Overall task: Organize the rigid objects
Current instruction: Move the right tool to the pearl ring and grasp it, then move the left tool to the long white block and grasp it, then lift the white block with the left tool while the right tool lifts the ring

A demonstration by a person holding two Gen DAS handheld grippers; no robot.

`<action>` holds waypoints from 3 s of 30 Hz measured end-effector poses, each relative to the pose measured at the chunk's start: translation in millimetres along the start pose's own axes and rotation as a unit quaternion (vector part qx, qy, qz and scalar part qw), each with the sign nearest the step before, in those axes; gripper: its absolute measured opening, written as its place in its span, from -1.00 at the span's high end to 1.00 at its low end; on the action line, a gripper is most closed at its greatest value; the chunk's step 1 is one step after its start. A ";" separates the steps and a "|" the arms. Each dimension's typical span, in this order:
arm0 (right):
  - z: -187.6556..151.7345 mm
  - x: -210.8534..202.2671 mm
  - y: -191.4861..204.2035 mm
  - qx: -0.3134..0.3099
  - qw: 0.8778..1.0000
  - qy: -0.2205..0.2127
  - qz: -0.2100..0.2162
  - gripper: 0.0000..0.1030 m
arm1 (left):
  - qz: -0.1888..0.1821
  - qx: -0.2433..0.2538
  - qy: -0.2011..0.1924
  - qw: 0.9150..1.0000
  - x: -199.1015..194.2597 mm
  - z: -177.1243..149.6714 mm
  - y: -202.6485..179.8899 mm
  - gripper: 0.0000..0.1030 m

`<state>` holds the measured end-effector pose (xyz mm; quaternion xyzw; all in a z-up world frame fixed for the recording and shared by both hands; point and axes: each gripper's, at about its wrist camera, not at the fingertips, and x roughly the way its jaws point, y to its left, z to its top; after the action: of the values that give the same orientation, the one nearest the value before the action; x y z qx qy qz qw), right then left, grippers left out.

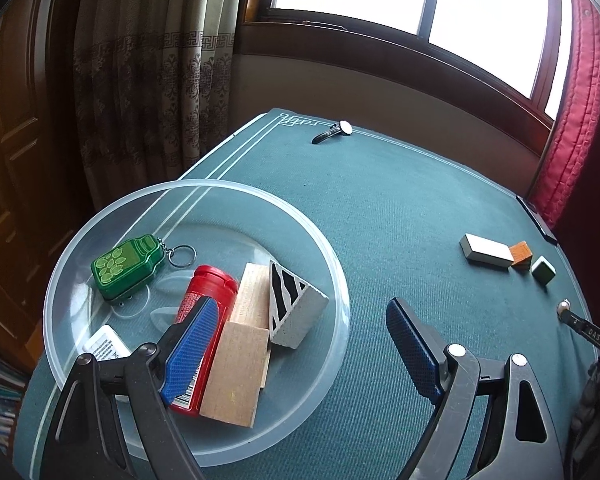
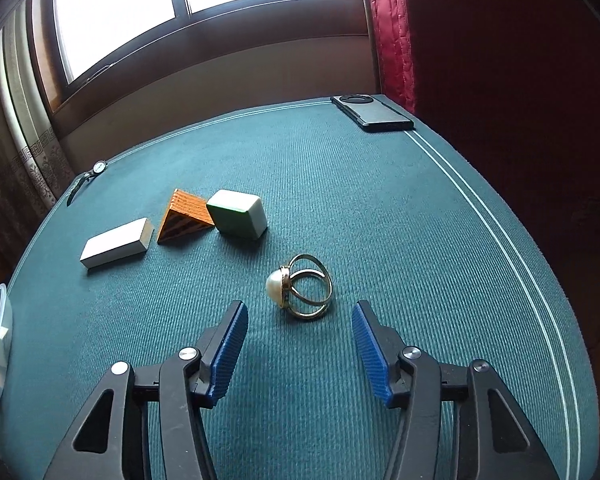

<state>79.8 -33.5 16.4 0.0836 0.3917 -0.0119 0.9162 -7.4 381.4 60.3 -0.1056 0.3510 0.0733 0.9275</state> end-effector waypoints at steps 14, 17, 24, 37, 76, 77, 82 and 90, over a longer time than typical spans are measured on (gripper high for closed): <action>7.9 10.9 -0.5 -0.019 1.000 0.011 -0.003 0.23 | -0.003 0.019 0.002 1.000 2.9 3.2 -19.2 -0.68; 3.1 6.4 -2.9 -0.023 1.000 0.011 0.004 0.23 | -0.009 0.032 0.003 0.999 4.6 3.8 -32.1 -0.68; -4.9 -0.9 -8.4 -0.020 0.999 0.011 0.024 0.23 | -0.045 0.069 0.018 0.996 21.4 5.0 -79.9 -0.68; -4.5 0.7 -13.4 -0.005 0.999 0.008 0.042 0.23 | -0.091 0.131 0.015 0.987 52.0 22.3 -173.5 -0.69; -5.6 1.5 -18.1 0.002 0.999 0.005 0.051 0.22 | -0.055 0.166 0.089 0.981 163.1 35.1 -252.6 -0.89; -5.6 1.5 -18.1 0.002 0.999 0.005 0.051 0.22 | -0.054 0.168 0.089 0.980 163.4 35.0 -253.1 -0.90; -5.7 1.3 -18.1 0.003 0.999 0.005 0.051 0.22 | -0.062 0.173 0.090 0.979 162.7 34.9 -251.4 -0.89; -5.6 1.4 -18.0 0.003 0.999 0.005 0.052 0.22 | -0.067 0.165 0.083 0.980 155.3 31.0 -246.1 -0.84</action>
<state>75.2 -50.3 9.0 0.1069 0.3913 0.0348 0.9134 179.4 160.7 15.0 0.0201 0.4263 -0.0575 0.9025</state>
